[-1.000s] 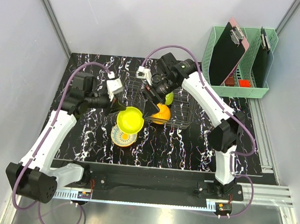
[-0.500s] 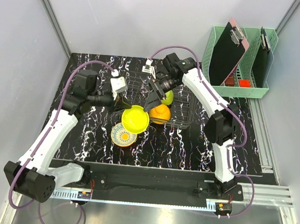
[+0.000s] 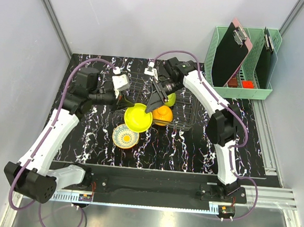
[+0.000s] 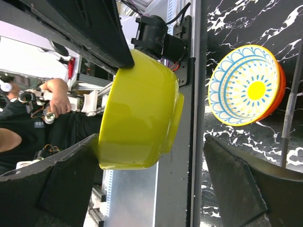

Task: Load the bowls into the dish rack

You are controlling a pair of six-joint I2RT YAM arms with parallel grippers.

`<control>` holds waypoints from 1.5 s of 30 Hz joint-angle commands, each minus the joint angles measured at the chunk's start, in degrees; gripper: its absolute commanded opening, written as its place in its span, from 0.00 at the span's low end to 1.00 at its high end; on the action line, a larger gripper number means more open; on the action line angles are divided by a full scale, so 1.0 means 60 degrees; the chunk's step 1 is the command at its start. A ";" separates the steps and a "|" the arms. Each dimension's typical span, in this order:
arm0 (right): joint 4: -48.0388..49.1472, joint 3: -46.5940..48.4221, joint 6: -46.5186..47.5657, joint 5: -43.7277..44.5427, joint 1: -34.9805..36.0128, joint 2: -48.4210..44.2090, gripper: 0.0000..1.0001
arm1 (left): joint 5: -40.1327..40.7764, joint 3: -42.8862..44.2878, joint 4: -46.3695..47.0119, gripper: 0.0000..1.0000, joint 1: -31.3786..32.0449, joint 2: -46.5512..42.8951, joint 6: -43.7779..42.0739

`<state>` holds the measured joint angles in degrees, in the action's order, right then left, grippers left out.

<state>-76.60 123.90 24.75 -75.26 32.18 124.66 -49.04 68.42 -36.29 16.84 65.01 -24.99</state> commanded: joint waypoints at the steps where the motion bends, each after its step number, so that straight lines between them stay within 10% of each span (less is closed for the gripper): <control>1: -0.1091 -0.0039 -0.0185 -0.0566 0.0027 -0.0005 0.96 | -0.0031 0.0520 0.0570 0.00 0.0050 -0.0025 0.0035; 31: -0.1047 -0.0391 -0.0288 -0.1460 0.0041 -0.0064 0.71 | 0.1024 0.0608 0.0570 0.00 0.0342 0.0077 -0.0478; 45: -0.1018 -0.0449 -0.0244 -0.1401 0.0202 0.0068 0.31 | 0.0980 0.0652 0.0614 0.00 0.0357 0.0121 -0.0405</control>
<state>-76.64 120.29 22.92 -80.68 32.27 125.27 -42.70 69.76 -35.92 18.59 65.47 -27.18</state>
